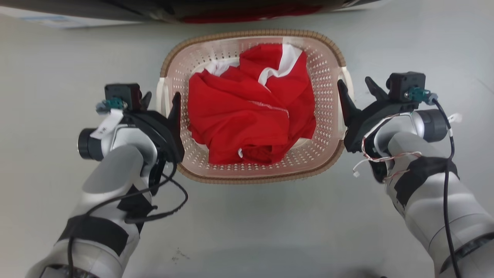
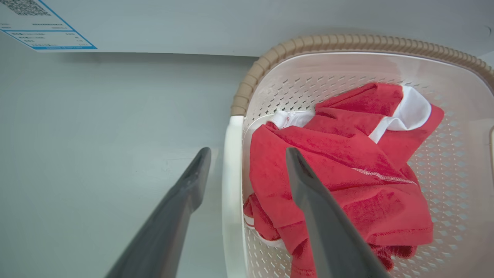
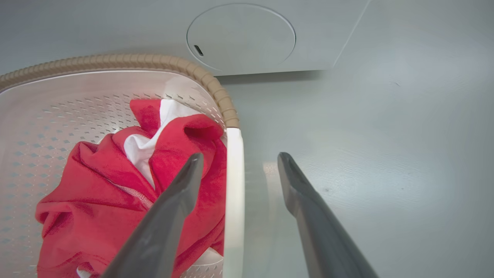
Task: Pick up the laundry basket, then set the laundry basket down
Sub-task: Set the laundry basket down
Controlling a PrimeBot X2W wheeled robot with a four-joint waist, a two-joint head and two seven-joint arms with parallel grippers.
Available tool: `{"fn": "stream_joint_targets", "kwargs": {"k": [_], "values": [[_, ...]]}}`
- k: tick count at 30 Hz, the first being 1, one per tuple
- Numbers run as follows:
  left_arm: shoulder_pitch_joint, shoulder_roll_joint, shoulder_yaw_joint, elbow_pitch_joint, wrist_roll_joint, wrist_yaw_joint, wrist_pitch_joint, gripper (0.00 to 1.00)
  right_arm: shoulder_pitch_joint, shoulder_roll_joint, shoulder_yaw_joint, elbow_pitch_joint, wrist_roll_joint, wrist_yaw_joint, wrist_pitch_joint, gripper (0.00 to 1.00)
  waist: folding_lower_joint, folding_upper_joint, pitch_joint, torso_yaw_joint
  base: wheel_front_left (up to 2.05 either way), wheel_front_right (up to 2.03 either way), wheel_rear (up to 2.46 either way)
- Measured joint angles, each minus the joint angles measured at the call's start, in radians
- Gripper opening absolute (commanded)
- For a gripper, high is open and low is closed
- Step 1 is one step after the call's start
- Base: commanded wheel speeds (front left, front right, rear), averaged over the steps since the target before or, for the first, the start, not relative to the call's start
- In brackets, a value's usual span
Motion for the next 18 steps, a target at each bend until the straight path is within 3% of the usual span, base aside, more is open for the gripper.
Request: {"fn": "stream_joint_targets", "kwargs": {"k": [18], "values": [[0.164,0.000,-0.020,-0.018,0.016,-0.025,-0.065,1.00,0.173,0.006,-0.045,-0.047,0.029,0.026,-0.015,1.00,-0.0001,-0.0001,-0.240,-0.015,0.00,0.00,0.00]]}}
